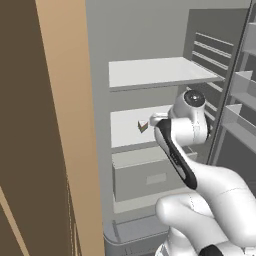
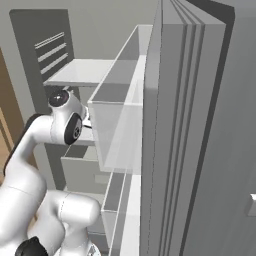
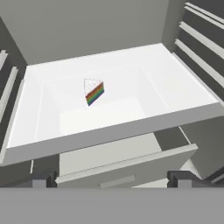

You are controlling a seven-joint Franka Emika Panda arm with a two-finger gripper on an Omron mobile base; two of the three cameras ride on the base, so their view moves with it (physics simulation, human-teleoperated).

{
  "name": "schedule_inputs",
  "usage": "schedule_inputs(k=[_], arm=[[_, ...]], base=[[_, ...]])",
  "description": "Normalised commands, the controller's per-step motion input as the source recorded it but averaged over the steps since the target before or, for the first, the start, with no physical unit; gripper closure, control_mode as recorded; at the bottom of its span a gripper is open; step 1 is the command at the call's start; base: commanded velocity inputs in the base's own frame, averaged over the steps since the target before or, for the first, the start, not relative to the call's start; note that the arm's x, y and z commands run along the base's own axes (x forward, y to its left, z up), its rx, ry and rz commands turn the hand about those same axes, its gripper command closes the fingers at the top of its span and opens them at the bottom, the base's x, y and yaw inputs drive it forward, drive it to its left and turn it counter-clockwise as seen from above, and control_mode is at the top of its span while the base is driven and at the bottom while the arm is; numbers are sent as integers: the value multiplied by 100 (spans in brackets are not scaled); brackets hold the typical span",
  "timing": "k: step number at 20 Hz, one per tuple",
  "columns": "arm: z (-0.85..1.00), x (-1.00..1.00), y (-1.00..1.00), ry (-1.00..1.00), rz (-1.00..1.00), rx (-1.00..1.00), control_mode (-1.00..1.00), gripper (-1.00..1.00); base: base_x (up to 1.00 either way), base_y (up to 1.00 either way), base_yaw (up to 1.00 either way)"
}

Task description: Take the cupcake and cake from the fridge and place them on the empty tray on the dining counter.

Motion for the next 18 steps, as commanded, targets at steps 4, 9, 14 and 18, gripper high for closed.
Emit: schedule_inputs(k=[4,9,14,18], arm=[[-22,39,5,0,0,0,-100,-100],[-23,36,7,0,0,0,-100,-100],[-22,36,5,0,0,0,-100,-100],[-21,35,4,0,0,0,-100,-100]], base=[[0,0,0],[0,0,0],[0,0,0],[0,0,0]])
